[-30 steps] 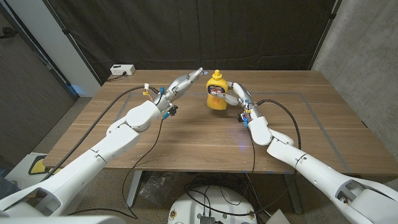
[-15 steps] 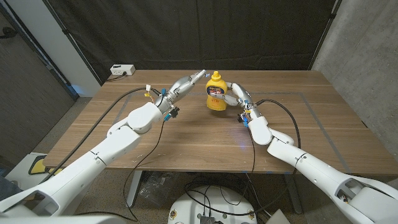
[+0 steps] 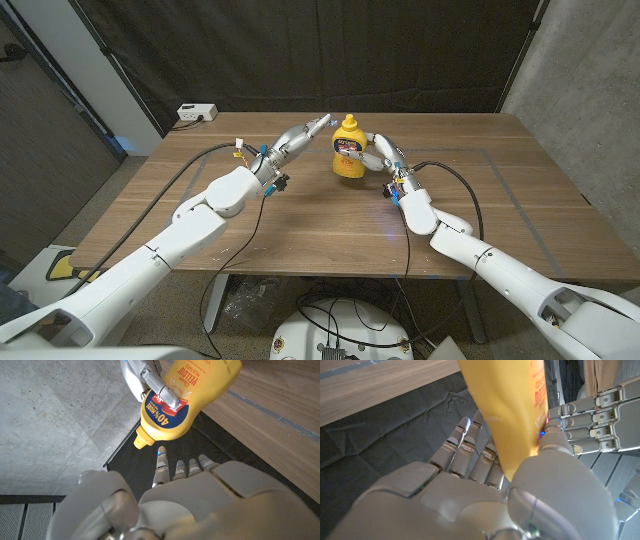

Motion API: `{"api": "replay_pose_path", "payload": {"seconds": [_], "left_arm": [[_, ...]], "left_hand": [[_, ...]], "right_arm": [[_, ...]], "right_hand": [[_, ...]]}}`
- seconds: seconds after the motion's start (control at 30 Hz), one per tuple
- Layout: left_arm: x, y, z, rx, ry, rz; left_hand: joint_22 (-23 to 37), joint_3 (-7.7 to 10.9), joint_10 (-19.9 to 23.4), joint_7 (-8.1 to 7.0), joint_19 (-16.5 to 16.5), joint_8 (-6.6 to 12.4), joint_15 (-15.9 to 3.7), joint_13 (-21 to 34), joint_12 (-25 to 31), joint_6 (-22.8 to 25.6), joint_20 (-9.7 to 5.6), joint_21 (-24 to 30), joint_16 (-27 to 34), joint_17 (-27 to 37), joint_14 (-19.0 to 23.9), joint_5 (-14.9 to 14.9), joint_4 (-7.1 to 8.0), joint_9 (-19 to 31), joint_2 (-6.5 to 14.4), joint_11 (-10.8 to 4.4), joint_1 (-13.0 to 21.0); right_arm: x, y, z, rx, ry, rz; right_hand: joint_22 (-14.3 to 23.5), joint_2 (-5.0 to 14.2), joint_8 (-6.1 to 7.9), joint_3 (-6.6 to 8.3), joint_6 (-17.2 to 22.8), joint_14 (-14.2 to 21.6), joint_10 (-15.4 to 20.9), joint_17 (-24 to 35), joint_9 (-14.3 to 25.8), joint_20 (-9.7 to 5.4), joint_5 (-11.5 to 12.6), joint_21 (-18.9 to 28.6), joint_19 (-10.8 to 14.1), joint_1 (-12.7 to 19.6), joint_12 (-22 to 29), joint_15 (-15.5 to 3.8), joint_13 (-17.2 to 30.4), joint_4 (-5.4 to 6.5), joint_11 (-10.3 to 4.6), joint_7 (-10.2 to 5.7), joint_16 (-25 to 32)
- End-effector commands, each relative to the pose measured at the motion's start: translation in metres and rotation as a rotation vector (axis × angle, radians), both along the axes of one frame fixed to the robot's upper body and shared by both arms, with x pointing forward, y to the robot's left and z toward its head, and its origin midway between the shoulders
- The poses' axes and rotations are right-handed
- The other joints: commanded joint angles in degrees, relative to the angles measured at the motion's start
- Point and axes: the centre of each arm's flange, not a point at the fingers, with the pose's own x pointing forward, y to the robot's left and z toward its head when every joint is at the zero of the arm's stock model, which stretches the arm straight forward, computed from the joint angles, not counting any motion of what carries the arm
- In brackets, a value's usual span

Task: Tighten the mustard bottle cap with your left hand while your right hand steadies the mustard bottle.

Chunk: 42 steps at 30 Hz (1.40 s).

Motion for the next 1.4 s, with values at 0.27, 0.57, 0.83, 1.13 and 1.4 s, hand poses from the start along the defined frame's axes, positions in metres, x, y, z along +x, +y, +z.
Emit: {"api": "replay_pose_path", "payload": {"seconds": [0.27,0.57,0.83,1.13,1.4], "left_arm": [[-0.0065,0.0027,-0.0042,-0.021,-0.027,0.007],[-0.0068,0.0007,-0.0049,-0.019,-0.029,-0.006],[-0.0077,-0.0005,-0.0056,0.0,-0.022,0.013],[-0.0085,-0.0022,-0.0057,0.011,-0.028,0.014],[-0.0082,-0.0034,-0.0046,0.016,-0.031,0.009]], "left_hand": [[0.1,0.64,1.9,-3.6,-5.0,0.49,-3.7,-0.1,0.7,2.9,-1.02,0.5,0.1,0.1,0.9,-0.2,-0.33,0.0,1.0,-2.28,1.2],[0.1,0.7,2.2,-4.27,-5.0,0.24,-4.35,-0.1,0.7,2.9,-1.53,0.5,-0.1,0.1,0.9,-0.3,-0.38,-0.1,1.2,-2.73,1.4],[0.1,0.73,2.2,-3.55,-4.9,0.21,-4.33,-0.1,0.5,3.6,-0.95,0.5,-0.2,0.1,0.9,-0.4,-0.4,-0.1,1.3,-2.71,1.6],[0.1,0.74,2.2,-3.93,-5.0,0.15,-4.33,-0.1,0.4,4.1,-0.53,0.4,-0.3,0.1,0.9,-0.5,-0.42,-0.1,1.4,-2.81,1.7],[0.1,0.74,2.3,-4.96,-5.0,0.07,-4.52,-0.1,0.3,4.5,-0.38,0.4,-0.3,0.1,1.0,-0.6,-0.43,-0.1,1.4,-3.1,1.8]], "right_arm": [[-0.0019,0.0021,-0.0054,0.016,0.014,0.029],[-0.0034,0.0025,-0.0057,0.011,0.006,0.028],[-0.0059,0.003,-0.0054,0.014,-0.001,0.033],[-0.0061,0.0032,-0.0075,0.01,0.004,0.032],[-0.0064,0.0038,-0.0068,0.008,0.001,0.031]], "right_hand": [[0.1,4.29,0.12,2.52,2.1,0.7,0.6,0.2,0.3,-2.59,-0.2,-0.2,0.1,3.8,-0.1,-5.54,0.2,2.36,-0.1,-1.7,-0.2],[0.1,4.36,0.09,2.57,2.3,0.8,0.7,0.2,0.3,-2.61,-0.3,-0.2,0.1,3.8,-0.1,-5.6,0.2,2.38,-0.09,-1.69,-0.2],[0.1,4.4,0.01,2.59,2.3,0.8,0.8,0.2,0.3,-2.65,-0.4,-0.2,0.2,3.8,-0.2,-5.61,0.2,2.41,-0.08,-1.71,-0.2],[0.1,4.38,-0.08,2.6,2.3,0.9,0.9,0.2,0.3,-2.66,-0.5,-0.2,0.2,3.8,-0.3,-5.61,0.2,2.42,-0.09,-1.72,-0.3],[0.1,4.36,-0.12,2.62,2.4,0.9,1.0,0.2,0.3,-2.68,-0.6,-0.3,0.2,3.8,-0.4,-5.63,0.2,2.39,-0.09,-1.72,-0.4]]}}
